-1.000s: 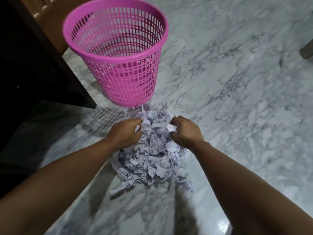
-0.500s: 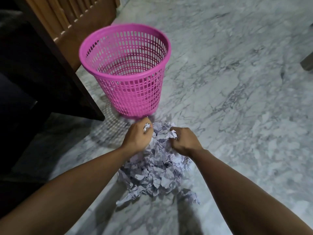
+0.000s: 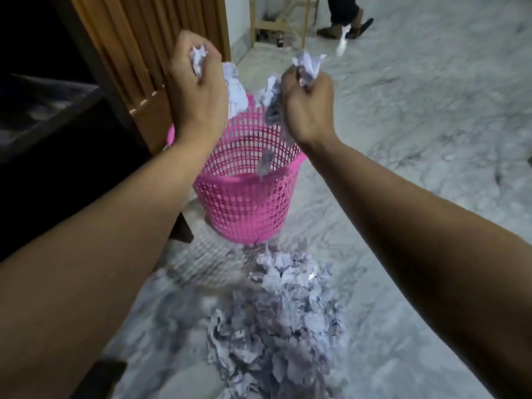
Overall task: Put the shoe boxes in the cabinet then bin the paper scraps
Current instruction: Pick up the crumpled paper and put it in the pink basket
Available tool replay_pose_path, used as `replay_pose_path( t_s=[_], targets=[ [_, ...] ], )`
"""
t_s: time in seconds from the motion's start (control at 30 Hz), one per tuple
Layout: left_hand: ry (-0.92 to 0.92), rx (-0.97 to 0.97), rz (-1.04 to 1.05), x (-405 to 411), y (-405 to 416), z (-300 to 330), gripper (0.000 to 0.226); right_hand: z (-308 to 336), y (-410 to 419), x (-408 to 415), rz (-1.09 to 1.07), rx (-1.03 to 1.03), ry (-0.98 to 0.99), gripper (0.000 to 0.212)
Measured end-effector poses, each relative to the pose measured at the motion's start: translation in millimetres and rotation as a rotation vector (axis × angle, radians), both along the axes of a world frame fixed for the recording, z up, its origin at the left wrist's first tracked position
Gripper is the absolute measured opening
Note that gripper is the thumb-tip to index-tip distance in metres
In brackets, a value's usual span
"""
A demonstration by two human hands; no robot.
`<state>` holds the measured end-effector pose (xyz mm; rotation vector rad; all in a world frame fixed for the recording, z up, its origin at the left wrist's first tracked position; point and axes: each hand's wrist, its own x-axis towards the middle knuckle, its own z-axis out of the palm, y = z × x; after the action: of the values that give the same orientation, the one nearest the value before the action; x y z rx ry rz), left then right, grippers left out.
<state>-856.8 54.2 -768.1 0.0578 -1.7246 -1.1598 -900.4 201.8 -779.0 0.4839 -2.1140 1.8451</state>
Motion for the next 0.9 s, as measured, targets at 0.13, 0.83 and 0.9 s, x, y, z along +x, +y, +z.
replay_pose_path(
  t_s=[0.13,0.83,0.9],
  targets=[
    [-0.306,0.047,0.209,-47.6,-15.4,-15.9,0.026,0.7,-37.5,-36.0,0.126,0.487,-0.104,0.024],
    [-1.404,-0.711,-0.414,252.4,43.4,-273.1,0.140,-268.0,170.0,182.2,0.073,0.826,-0.288,0.072],
    [-1.535,-0.789,-0.469,299.3,31.9,-305.1,0.155,-292.7,190.9,229.2,0.213,1.102,-0.342,0.113]
  ],
)
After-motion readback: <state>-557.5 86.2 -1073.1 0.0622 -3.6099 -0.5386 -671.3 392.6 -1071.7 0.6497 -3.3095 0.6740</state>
